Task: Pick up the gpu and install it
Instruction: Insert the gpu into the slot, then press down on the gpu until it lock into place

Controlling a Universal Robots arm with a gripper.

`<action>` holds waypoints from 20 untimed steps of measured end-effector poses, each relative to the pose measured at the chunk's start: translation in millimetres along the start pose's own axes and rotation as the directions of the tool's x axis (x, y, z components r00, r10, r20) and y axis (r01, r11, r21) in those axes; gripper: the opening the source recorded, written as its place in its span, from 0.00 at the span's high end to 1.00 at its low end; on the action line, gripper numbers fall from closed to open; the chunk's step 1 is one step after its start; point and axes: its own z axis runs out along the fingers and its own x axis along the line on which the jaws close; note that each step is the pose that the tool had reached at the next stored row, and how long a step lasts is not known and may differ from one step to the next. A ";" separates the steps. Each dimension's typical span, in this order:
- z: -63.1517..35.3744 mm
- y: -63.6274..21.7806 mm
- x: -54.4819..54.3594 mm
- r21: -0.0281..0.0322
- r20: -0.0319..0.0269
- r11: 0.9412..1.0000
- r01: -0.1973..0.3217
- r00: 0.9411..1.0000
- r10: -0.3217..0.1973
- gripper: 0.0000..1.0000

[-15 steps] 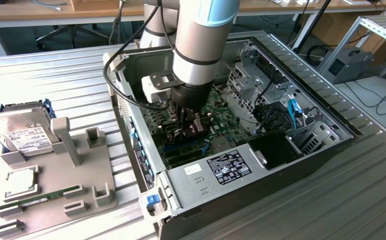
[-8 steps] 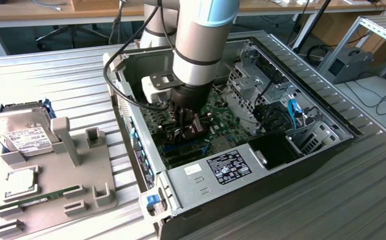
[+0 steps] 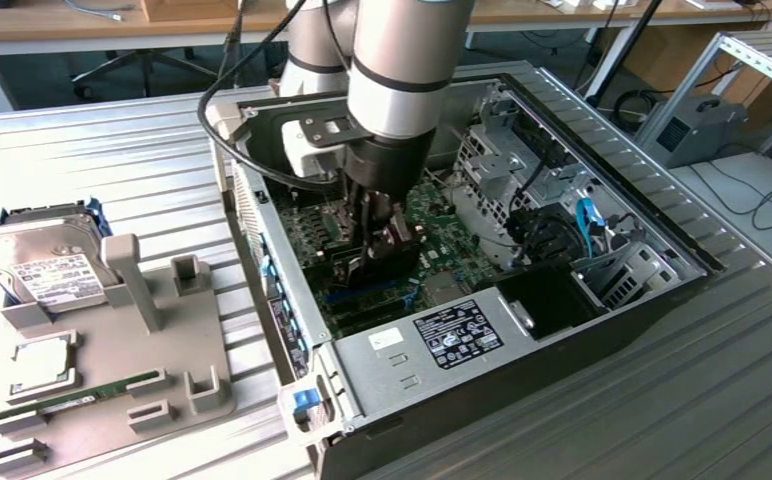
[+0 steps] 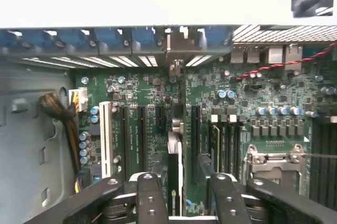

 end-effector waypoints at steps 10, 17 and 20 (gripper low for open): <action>-0.3 -37.7 -0.2 -0.052 -0.001 0.999 0.002 1.000 -0.002 0.89; -0.3 -37.1 -0.3 -0.053 -0.001 0.999 0.002 1.000 -0.002 0.89; 0.0 -31.1 -0.2 -0.053 -0.001 0.999 0.002 1.000 -0.002 0.89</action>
